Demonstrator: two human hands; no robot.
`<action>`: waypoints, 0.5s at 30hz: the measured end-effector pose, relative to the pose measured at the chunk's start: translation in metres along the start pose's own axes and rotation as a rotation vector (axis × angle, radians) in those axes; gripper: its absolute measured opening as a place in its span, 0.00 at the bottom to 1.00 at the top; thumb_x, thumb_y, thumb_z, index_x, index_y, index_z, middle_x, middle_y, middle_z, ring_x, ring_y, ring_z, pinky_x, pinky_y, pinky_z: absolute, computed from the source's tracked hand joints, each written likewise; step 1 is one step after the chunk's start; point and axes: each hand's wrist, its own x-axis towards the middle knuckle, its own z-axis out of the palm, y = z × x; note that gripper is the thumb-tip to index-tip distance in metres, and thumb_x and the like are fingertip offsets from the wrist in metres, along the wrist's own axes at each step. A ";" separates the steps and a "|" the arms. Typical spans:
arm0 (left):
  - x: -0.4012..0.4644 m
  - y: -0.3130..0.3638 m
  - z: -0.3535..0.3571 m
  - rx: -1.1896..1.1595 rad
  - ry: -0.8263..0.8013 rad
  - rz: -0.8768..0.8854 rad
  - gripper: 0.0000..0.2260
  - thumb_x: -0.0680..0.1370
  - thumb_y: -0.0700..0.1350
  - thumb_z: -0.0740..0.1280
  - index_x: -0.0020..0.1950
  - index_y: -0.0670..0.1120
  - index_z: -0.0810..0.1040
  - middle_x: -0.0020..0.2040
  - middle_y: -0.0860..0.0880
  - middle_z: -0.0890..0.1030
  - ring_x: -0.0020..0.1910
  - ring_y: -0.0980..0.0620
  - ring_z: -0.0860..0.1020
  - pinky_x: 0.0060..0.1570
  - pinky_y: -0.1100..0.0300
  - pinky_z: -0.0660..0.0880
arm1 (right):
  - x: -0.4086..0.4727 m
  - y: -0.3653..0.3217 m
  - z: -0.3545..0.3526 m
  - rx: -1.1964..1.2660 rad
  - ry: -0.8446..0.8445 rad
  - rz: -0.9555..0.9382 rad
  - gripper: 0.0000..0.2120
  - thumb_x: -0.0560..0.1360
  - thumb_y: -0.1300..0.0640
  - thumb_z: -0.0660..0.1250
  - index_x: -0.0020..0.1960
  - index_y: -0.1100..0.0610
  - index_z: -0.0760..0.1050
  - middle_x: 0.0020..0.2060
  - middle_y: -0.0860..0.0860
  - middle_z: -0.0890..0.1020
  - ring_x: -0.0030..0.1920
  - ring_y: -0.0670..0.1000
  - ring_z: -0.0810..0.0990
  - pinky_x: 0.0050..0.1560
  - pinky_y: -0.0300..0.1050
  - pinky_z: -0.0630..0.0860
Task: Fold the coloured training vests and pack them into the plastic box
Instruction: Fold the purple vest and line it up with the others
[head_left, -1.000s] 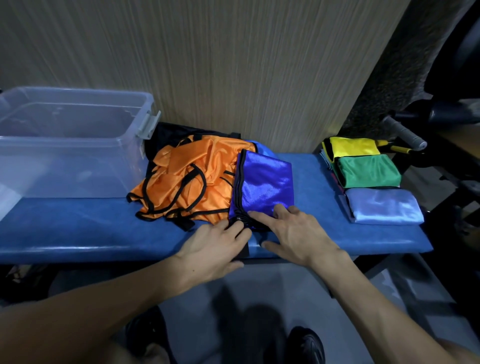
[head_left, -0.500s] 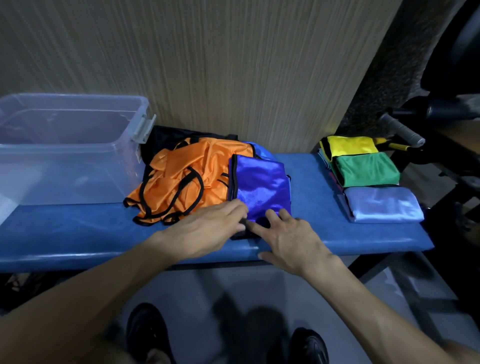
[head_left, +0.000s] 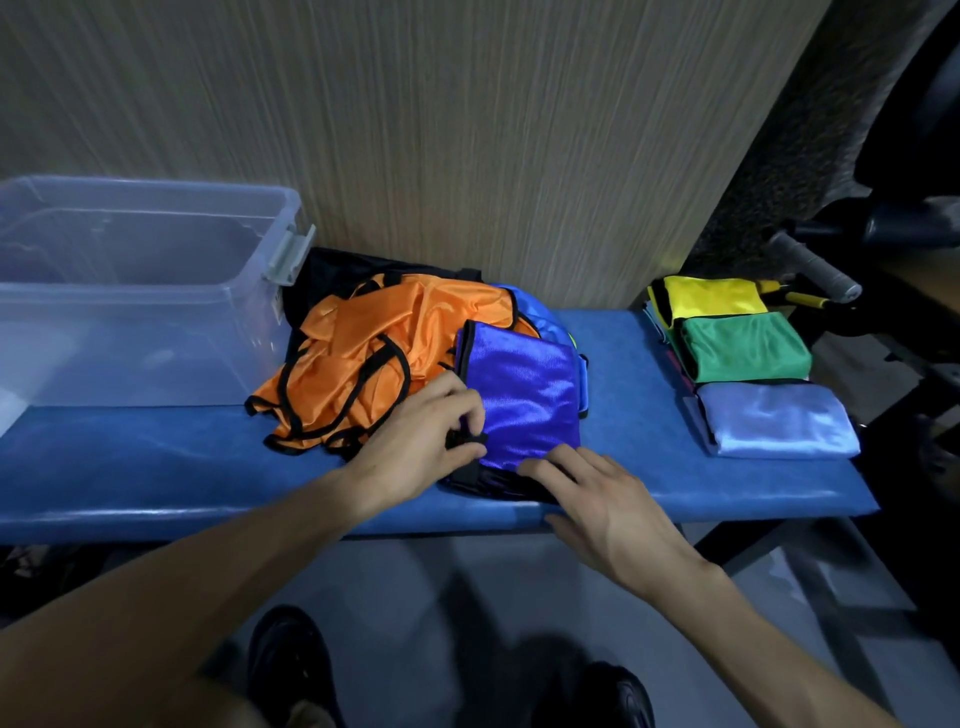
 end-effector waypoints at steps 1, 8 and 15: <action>-0.001 -0.003 0.001 -0.003 0.017 0.002 0.09 0.75 0.47 0.76 0.44 0.52 0.76 0.50 0.59 0.71 0.46 0.61 0.75 0.43 0.70 0.70 | -0.002 0.002 0.002 0.028 -0.003 -0.004 0.31 0.66 0.58 0.75 0.66 0.49 0.69 0.53 0.47 0.75 0.50 0.52 0.76 0.49 0.47 0.77; -0.012 -0.020 -0.009 0.004 -0.161 0.062 0.18 0.78 0.65 0.66 0.57 0.53 0.82 0.59 0.62 0.72 0.63 0.60 0.71 0.61 0.66 0.68 | -0.006 0.016 0.004 0.256 0.045 0.057 0.24 0.73 0.64 0.70 0.66 0.48 0.71 0.56 0.45 0.76 0.53 0.51 0.77 0.54 0.33 0.67; -0.023 -0.033 -0.008 0.014 -0.223 0.120 0.16 0.81 0.50 0.68 0.69 0.54 0.73 0.68 0.62 0.66 0.72 0.59 0.64 0.70 0.62 0.65 | -0.006 0.022 0.005 0.417 0.160 0.122 0.18 0.77 0.61 0.71 0.65 0.49 0.74 0.57 0.42 0.77 0.56 0.46 0.79 0.56 0.37 0.74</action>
